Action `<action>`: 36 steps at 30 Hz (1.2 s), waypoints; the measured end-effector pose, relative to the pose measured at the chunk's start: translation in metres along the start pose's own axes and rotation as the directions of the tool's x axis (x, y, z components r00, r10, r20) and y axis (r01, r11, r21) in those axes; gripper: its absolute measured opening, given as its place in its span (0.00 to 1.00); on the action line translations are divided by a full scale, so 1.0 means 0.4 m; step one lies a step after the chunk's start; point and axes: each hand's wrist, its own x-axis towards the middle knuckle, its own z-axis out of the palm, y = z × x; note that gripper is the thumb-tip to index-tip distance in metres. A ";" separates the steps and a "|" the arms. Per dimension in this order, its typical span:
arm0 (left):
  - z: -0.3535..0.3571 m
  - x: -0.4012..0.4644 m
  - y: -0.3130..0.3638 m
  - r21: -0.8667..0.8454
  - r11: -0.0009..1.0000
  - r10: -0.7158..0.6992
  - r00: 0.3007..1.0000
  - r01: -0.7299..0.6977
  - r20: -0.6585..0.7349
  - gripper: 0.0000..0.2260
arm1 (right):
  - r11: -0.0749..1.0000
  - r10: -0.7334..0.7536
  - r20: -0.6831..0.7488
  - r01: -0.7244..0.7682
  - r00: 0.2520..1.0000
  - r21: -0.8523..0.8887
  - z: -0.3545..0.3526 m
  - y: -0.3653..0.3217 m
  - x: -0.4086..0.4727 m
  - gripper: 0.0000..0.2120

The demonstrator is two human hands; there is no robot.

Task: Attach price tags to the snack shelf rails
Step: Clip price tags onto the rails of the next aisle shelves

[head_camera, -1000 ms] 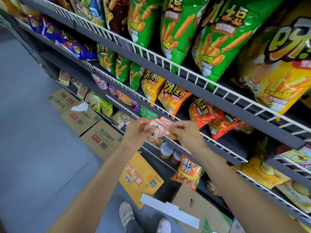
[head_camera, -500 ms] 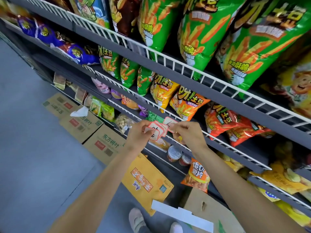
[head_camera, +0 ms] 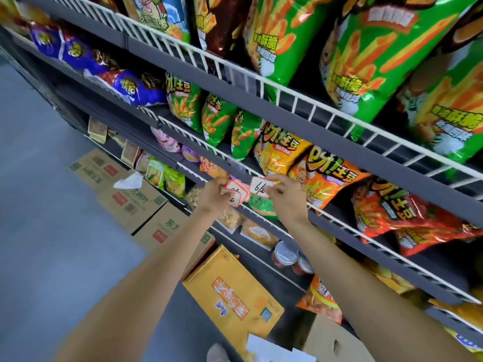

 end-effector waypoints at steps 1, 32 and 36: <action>0.001 0.018 -0.006 0.011 1.000 0.007 1.000 -0.007 0.001 0.16 | 1.000 0.001 -0.004 -0.001 1.000 -0.027 0.007 0.006 0.017 0.07; -0.091 0.273 -0.135 0.300 0.856 0.291 0.872 -0.421 0.393 0.29 | 0.528 -0.504 -0.144 0.172 0.852 -0.831 0.266 0.022 0.219 0.11; -0.094 0.276 -0.138 0.284 0.853 0.311 0.864 -0.437 0.397 0.28 | 0.523 -0.498 -0.148 0.161 0.854 -0.837 0.278 0.058 0.217 0.10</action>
